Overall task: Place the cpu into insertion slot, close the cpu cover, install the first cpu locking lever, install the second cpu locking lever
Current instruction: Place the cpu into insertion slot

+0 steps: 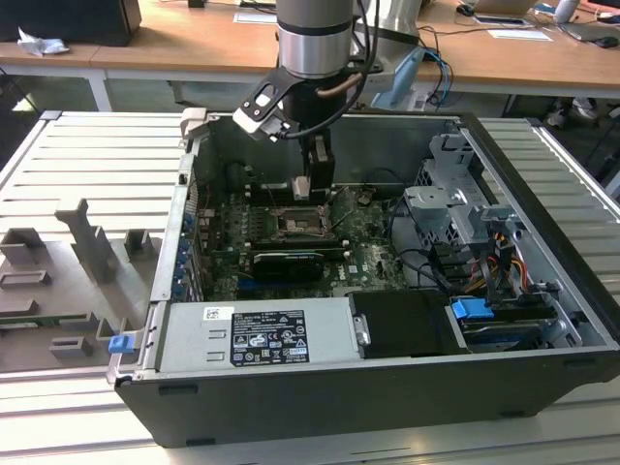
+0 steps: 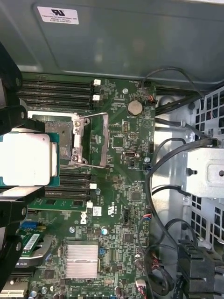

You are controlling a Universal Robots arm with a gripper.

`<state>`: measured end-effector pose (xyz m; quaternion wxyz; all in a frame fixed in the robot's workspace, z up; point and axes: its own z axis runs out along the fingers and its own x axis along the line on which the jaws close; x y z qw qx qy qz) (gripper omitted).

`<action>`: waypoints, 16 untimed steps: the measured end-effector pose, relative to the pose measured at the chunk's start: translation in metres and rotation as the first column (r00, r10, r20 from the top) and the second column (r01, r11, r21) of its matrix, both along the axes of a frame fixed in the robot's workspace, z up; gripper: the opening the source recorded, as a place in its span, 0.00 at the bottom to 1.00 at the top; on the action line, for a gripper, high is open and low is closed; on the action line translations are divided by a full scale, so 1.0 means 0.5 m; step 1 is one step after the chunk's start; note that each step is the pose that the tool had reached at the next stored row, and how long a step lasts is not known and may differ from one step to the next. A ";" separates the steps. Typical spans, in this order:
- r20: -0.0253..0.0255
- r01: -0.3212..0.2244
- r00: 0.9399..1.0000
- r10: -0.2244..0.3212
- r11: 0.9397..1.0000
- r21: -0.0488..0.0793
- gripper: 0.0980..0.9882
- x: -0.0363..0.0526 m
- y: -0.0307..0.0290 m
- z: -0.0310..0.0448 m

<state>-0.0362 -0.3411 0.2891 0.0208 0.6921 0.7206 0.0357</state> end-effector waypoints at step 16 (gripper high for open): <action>-0.002 0.004 1.000 -0.004 1.000 0.000 0.50 0.000 0.003 -0.041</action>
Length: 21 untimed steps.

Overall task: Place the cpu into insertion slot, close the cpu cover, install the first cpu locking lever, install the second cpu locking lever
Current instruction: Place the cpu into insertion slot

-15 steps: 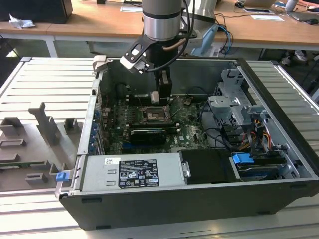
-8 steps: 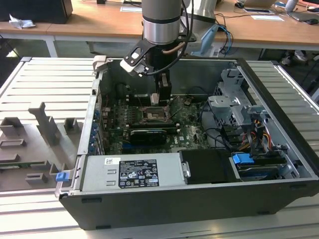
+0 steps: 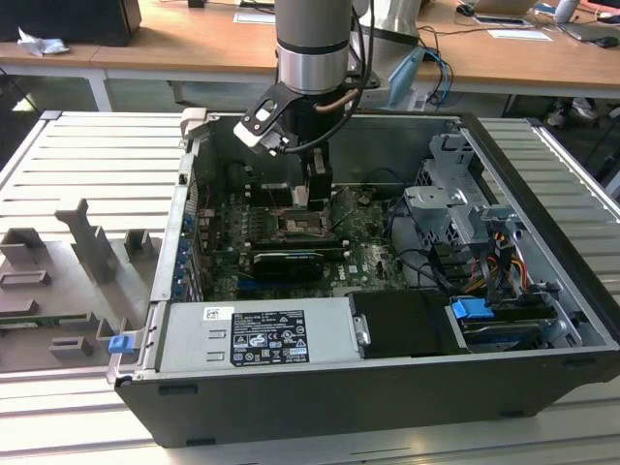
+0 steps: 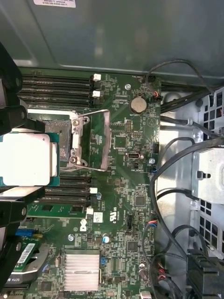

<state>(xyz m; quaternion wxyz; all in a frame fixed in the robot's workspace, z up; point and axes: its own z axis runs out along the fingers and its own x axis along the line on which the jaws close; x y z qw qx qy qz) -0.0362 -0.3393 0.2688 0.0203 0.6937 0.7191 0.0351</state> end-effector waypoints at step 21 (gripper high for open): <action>-0.007 0.004 1.000 -0.004 1.000 -0.003 0.50 -0.009 0.012 -0.084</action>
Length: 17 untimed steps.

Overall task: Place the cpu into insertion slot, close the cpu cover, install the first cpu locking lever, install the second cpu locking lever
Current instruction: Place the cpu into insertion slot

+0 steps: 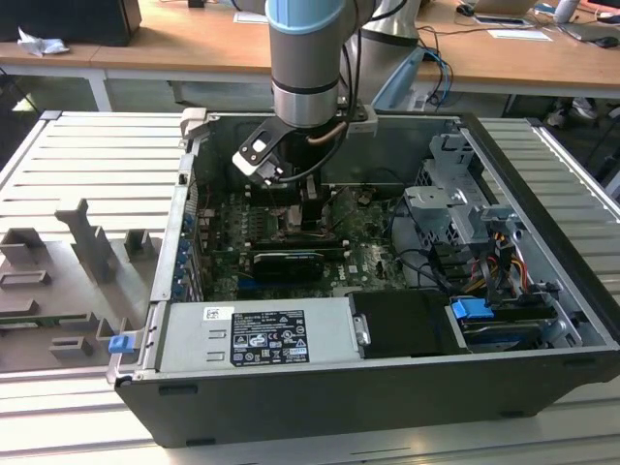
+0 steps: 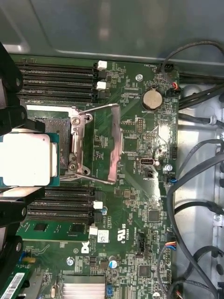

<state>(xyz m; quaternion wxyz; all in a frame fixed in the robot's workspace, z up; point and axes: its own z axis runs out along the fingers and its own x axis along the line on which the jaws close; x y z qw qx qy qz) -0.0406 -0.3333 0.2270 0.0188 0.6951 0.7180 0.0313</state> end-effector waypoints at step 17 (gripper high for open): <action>0.000 0.024 1.000 -0.024 1.000 -0.001 0.50 -0.001 0.022 -0.038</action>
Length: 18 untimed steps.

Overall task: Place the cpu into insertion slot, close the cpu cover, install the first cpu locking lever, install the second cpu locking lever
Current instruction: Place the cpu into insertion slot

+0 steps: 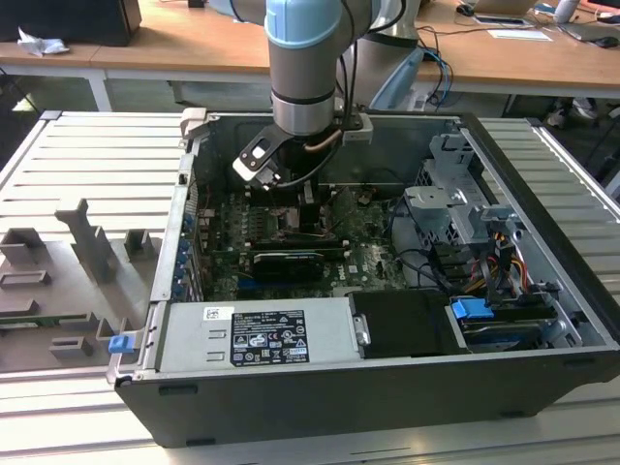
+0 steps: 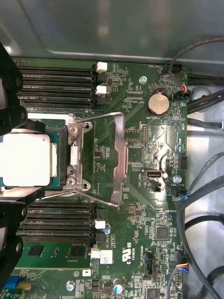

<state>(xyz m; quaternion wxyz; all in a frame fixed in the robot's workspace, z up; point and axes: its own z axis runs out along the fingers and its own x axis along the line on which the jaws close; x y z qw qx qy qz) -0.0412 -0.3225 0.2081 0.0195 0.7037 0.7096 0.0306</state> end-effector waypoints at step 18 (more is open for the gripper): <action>-0.001 0.006 1.000 -0.006 1.000 -0.007 0.50 0.000 0.004 -0.019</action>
